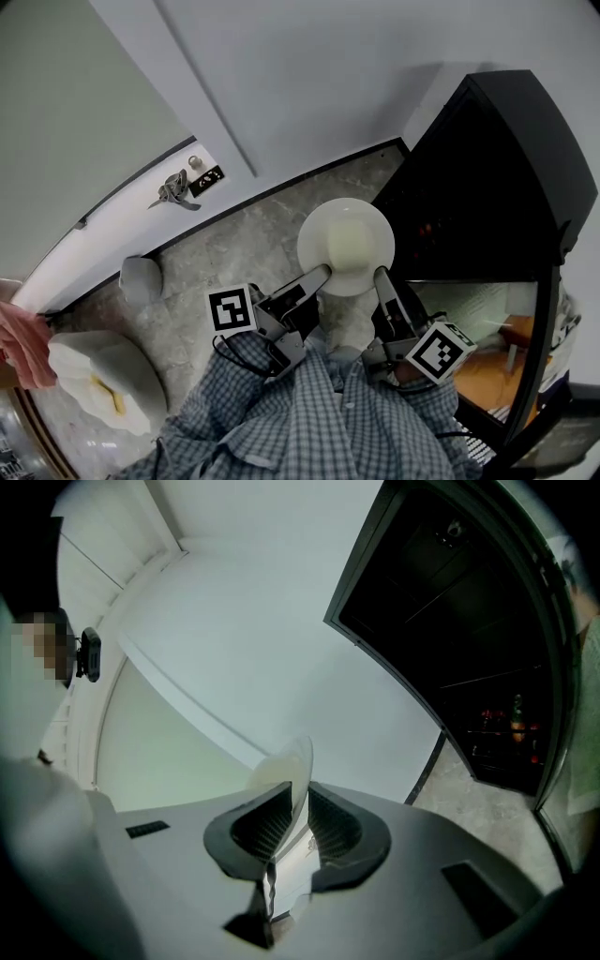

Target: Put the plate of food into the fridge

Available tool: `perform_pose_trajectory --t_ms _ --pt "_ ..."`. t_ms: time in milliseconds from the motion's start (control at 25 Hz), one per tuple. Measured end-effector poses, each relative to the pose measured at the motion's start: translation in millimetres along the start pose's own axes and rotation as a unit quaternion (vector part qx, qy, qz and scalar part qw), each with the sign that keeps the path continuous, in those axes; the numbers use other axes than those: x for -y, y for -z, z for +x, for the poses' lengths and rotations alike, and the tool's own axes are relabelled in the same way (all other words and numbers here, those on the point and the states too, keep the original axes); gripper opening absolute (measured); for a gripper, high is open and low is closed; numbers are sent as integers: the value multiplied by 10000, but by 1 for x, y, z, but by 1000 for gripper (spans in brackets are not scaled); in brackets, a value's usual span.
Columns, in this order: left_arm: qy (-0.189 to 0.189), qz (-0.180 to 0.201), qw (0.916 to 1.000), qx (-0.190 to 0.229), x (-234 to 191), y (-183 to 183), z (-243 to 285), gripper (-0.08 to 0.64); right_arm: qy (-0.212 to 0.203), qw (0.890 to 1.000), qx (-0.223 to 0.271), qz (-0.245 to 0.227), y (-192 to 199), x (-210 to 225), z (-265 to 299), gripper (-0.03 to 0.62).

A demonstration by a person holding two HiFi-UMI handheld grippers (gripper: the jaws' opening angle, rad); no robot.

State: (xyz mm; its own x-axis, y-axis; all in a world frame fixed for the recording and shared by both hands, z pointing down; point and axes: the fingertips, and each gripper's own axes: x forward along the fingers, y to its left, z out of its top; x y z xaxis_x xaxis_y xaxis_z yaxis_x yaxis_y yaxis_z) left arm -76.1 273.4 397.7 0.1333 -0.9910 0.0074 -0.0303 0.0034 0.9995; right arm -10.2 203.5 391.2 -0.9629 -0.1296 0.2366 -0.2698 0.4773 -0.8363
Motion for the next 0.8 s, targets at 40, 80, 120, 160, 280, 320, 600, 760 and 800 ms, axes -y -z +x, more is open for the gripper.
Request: perform_pose_trajectory --t_ms 40,80,120,160,280,320,600,760,800 --pt "-11 6 10000 -30 -2 -3 1 35 12 10000 39 78 0 2 3 61" --pt "-21 18 10000 -60 -4 -6 3 35 30 9999 68 128 0 3 5 61" --pt "-28 33 10000 -89 -6 -9 5 35 59 9999 83 125 -1 5 8 61" --pt "-28 46 9999 -116 -8 -12 7 35 87 9999 95 98 -2 7 11 61" --pt "-37 56 9998 -212 -12 -20 15 35 185 9997 152 94 -8 13 19 60" --pt "-53 40 9997 -244 -14 -22 17 35 220 9995 179 168 -8 15 20 58" --pt "-108 -46 9992 -392 -22 -27 36 35 394 9988 215 192 -19 32 27 58" --pt "-156 43 9986 -498 -25 -32 49 35 435 9983 241 298 -28 41 31 58" --pt "-187 67 9984 -536 -26 -33 54 35 432 9983 252 314 -31 44 33 58"
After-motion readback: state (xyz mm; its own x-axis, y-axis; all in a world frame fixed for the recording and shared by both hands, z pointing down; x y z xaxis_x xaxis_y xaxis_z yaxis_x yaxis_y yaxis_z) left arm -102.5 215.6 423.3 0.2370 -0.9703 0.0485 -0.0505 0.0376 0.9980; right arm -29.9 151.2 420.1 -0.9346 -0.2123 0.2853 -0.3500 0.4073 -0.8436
